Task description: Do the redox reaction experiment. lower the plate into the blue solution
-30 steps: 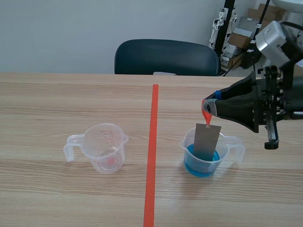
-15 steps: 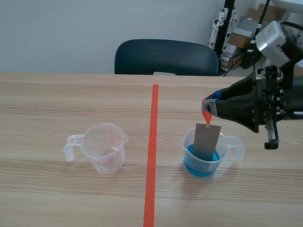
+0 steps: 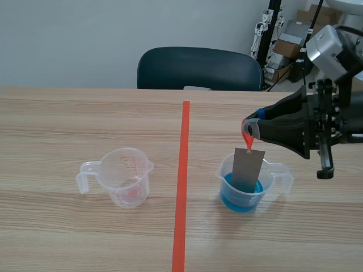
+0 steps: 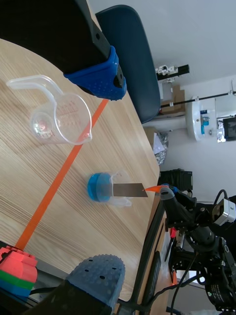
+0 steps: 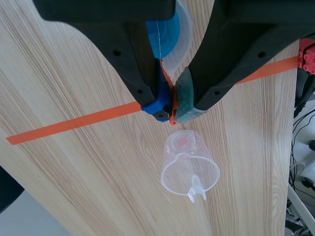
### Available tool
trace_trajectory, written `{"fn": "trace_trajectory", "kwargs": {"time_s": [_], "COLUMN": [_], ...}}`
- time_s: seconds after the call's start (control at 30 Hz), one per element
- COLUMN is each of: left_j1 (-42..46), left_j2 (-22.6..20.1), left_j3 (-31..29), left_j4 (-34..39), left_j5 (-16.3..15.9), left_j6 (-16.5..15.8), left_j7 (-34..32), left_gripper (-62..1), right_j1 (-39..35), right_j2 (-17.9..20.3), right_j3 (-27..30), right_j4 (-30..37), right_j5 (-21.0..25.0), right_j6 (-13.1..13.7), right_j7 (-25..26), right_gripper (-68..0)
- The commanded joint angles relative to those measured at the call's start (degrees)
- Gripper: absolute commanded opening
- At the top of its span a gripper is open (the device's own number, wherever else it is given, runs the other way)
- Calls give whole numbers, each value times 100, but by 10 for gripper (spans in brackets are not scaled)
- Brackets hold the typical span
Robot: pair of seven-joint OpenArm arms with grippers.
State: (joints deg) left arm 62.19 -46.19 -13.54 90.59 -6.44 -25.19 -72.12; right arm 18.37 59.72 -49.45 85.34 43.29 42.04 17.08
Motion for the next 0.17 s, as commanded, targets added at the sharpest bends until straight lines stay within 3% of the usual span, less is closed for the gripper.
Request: {"fn": "trace_trajectory", "kwargs": {"time_s": [0.0,0.13], "left_j1": [2,-4], "left_j2": [11,9], "left_j3": [-9,-9], "left_j4": [44,44], "left_j5": [-46,-46], "left_j6": [-11,-11], "left_j7": [-98,-98], "left_gripper": [14,14], "right_j1": [48,48], "right_j2": [107,107], "right_j3": [81,81], "right_j4": [31,31], "right_j5": [39,39], "right_j6": [68,68], "right_j7": [44,42], "right_gripper": [-678,-678]}}
